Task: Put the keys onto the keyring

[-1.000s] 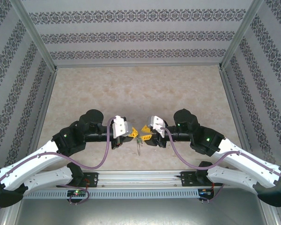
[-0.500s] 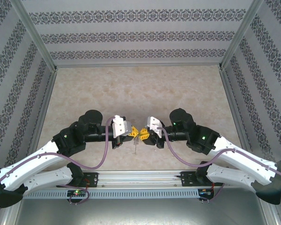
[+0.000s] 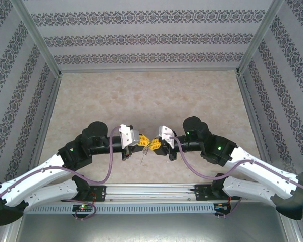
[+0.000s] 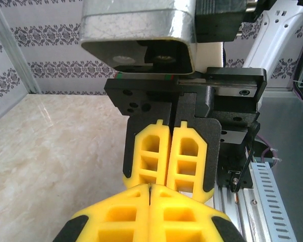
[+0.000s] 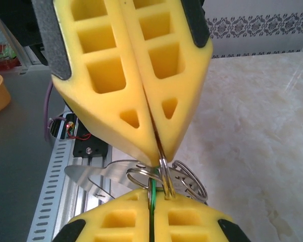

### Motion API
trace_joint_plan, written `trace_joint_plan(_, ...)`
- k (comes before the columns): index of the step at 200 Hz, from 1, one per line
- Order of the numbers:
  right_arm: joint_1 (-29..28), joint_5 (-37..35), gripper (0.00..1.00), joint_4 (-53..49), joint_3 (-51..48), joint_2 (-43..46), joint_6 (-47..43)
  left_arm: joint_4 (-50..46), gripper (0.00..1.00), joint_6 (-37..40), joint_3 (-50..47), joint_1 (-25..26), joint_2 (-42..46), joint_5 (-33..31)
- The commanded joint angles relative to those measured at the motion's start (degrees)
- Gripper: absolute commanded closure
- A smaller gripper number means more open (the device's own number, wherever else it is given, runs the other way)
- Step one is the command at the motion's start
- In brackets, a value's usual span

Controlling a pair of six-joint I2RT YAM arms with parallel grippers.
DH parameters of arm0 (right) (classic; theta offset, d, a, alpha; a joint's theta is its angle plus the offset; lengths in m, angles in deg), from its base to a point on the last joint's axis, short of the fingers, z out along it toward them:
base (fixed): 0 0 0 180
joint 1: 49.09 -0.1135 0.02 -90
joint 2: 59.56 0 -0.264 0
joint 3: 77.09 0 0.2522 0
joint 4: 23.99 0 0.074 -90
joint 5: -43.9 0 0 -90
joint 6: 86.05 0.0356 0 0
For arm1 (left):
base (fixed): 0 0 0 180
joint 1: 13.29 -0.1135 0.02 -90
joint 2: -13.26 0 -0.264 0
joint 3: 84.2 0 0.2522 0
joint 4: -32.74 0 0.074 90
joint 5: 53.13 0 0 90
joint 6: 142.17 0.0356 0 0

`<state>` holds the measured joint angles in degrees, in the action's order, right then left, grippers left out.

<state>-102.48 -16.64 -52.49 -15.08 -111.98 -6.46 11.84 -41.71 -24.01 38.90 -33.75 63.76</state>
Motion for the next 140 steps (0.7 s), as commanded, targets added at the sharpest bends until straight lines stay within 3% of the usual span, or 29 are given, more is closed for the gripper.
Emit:
trace_joint_plan(1, 0.0, 1.4, 0.92, 2.0, -0.8, 1.4, 1.0, 7.0, 1.00, -2.4, -1.2, 0.5, 1.5, 0.2)
trace_joint_plan(106, 0.1, 1.8, 0.92, 3.8, -1.7, 2.6, 1.4, 18.6, 1.00, -7.0, -7.8, 0.5, 2.2, -1.3)
trace_joint_plan(140, 0.0, 0.9, 0.87, 4.1, -2.2, 3.2, 1.3, 19.1, 1.00, -7.2, -8.3, 0.4, 2.7, -1.3)
